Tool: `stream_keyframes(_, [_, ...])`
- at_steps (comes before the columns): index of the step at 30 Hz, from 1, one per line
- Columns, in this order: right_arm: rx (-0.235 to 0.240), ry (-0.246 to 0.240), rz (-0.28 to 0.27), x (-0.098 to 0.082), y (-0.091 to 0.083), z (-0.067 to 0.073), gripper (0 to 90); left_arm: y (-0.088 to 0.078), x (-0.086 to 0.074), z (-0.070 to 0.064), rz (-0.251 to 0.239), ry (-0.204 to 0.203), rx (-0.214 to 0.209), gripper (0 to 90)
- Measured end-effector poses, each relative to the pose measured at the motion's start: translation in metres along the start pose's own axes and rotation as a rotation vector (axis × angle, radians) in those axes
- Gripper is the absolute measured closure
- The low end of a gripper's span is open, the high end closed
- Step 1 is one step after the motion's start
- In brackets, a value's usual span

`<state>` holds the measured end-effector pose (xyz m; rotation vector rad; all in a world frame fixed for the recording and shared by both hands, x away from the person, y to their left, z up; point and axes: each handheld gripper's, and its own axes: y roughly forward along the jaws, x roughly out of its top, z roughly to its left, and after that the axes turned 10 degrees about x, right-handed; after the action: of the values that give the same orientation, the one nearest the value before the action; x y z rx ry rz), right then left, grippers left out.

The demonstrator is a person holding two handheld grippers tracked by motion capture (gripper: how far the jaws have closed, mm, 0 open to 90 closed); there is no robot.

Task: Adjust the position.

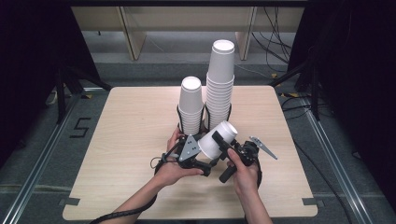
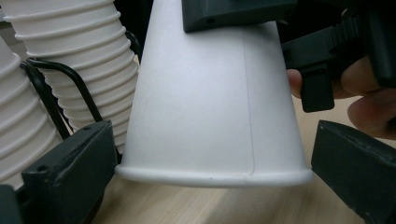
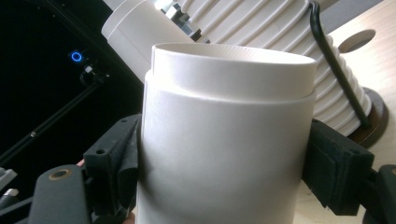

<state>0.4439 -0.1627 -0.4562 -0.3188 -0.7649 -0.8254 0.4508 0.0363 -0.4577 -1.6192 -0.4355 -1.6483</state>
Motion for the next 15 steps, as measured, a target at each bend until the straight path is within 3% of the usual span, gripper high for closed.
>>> stream_keyframes(5, [0.004, 0.044, 0.008, -0.0031, 0.0008, 0.002, 21.3, 0.0018, -0.0007, 0.0003, -0.004, -0.001, -0.002, 0.0])
stream_keyframes(6, [0.007, 0.028, -0.002, -0.0039, 0.0018, 0.0003, 21.4, 0.002, -0.0007, 0.0003, -0.003, -0.001, -0.001, 0.0])
stream_keyframes(15, [0.015, 0.052, 0.006, -0.006, 0.0023, 0.0026, 21.4, 0.0042, -0.001, 0.0004, 0.002, 0.008, -0.008, 2.5])
